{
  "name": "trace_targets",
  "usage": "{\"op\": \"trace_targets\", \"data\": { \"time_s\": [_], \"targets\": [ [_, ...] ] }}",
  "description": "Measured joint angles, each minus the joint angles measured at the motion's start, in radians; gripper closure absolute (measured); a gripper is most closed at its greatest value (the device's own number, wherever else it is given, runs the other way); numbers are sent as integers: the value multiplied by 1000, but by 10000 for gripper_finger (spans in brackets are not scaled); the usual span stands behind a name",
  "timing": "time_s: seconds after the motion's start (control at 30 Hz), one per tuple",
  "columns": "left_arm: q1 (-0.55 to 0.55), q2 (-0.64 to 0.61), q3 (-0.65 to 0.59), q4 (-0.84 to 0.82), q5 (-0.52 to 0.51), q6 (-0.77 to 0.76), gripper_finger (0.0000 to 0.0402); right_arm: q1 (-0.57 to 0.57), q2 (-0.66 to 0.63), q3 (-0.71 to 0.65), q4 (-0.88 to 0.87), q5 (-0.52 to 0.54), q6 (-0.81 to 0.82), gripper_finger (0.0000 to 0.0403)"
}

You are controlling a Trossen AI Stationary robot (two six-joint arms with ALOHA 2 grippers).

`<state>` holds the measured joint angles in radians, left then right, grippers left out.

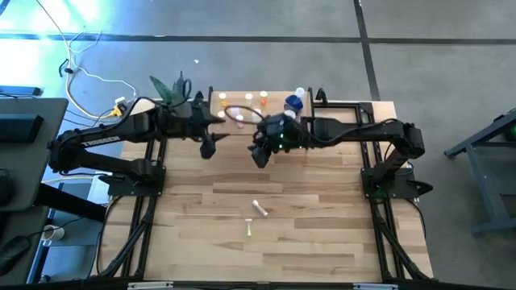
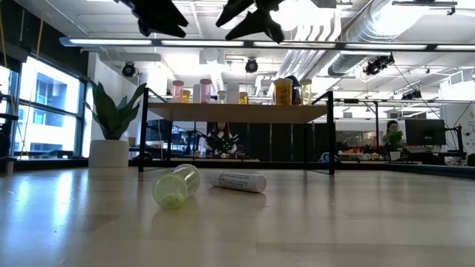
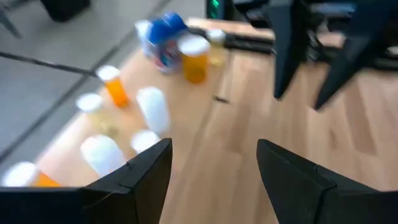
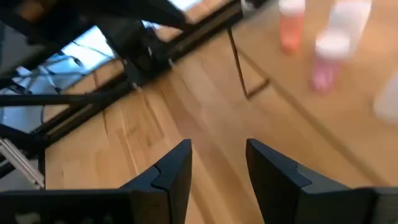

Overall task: Pick and place medicine bottles onto shelf by color
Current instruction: Put the white yellow pill bottle on the shelf

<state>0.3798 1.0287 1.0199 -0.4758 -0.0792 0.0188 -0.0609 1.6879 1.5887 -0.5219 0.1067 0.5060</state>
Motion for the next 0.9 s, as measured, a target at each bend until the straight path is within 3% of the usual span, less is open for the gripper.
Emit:
{"op": "trace_targets", "data": {
  "time_s": [0.13,0.57,0.9],
  "targets": [
    [-76,-20,0,-76,0,-28,177,62,6,0,-53,50,105,260],
    [-317,-42,0,-296,-18,-240,177,238,69,0,-111,48,462,260],
    [-522,-46,-81,-337,-129,-428,177,313,178,0,-128,46,638,260]
  ]
}}
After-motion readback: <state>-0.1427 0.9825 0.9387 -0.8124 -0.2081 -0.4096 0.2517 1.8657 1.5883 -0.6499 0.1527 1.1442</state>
